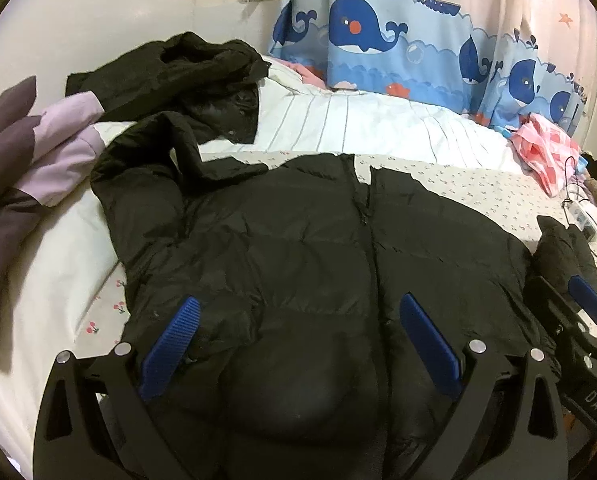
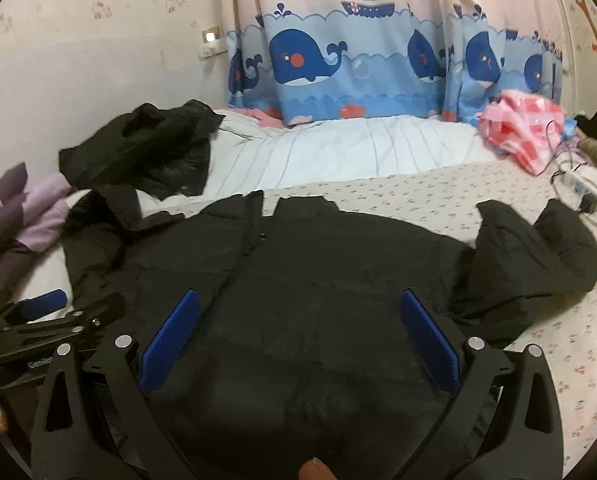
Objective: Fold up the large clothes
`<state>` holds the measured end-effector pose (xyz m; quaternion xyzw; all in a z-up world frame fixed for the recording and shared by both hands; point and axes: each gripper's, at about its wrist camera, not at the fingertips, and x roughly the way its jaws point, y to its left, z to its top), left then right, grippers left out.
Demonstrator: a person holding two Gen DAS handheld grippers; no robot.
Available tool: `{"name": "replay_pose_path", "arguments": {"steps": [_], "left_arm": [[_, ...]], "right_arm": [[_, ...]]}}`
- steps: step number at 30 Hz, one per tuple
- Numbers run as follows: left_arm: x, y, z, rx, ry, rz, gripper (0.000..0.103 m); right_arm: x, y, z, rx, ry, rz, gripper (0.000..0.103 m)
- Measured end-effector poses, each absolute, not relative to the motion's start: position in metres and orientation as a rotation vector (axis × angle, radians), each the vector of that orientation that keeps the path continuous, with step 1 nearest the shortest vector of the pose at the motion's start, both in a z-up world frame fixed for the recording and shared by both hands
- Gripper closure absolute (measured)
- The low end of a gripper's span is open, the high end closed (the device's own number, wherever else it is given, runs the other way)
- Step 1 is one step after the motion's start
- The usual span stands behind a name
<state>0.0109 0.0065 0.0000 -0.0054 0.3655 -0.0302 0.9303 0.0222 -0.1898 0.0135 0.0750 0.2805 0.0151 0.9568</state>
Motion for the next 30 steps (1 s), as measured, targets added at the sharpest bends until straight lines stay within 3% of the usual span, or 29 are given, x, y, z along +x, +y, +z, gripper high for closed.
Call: {"name": "replay_pose_path", "arguments": {"steps": [11, 30], "left_arm": [[0.01, 0.01, 0.004, -0.005, 0.725, -0.051, 0.007], [0.008, 0.006, 0.002, 0.002, 0.731, -0.054, 0.007]], "right_arm": [[0.032, -0.186, -0.003, 0.166, 0.669, 0.048, 0.006], [0.032, -0.183, -0.006, 0.133, 0.682, 0.019, 0.006]]}}
